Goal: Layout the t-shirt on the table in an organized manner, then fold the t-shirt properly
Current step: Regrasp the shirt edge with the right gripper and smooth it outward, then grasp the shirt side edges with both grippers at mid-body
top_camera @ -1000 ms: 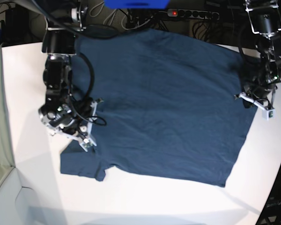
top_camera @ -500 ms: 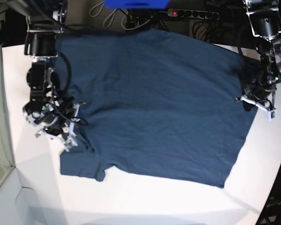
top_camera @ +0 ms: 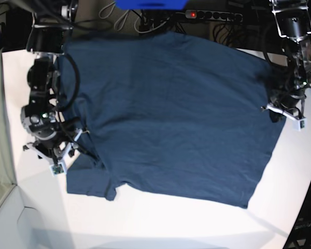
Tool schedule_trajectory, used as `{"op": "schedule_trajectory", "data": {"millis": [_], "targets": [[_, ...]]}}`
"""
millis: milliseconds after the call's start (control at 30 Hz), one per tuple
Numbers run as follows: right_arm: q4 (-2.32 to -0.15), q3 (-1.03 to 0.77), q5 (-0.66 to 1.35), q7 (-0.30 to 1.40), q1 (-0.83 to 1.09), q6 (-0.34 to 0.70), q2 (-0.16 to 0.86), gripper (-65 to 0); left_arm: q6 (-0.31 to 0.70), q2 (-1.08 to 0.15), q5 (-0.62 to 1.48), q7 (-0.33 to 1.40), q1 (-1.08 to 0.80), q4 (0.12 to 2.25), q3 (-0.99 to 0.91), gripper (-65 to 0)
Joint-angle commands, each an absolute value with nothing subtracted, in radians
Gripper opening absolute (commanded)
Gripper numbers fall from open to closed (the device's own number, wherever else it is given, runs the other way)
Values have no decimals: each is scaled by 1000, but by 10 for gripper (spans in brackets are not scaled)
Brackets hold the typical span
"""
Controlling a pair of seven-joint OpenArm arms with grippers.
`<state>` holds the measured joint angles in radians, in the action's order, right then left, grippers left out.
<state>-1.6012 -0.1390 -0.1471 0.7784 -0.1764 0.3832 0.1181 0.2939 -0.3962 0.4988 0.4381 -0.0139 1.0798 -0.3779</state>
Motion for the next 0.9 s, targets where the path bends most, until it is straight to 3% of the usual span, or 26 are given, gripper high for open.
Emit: {"op": "schedule_trajectory", "data": {"millis": [0,100,300,500,700,767,867], "targets": [[-1652,-145,-145,762,-194,401,124,-401,278,-418,470,483,-19,1078,-381,-646],[-1707,-143,-145,816,-185,466,101,-401,278,-418,470,484,-19,1079,-381,-646],[-1646,-142,-145,819,-188,469,94,-398,278,-418,470,484,-19,1079,-381,-646],[-1543,-142,-145,814,-196,469,114,-340,278,-418,470,484,-19,1079,-381,-646],[-1431,-143,-145,814,-236,472,139,-341,277,-418,470,484,-18,1079,-378,-646],[-1422,-145,-145,812,-237,472,140,-360,277,-418,470,484,-18,1079,-378,-646],[-1420,-150,-145,788,-248,472,154,-475,277,-418,470,484,-18,1079,-380,-646]]}}
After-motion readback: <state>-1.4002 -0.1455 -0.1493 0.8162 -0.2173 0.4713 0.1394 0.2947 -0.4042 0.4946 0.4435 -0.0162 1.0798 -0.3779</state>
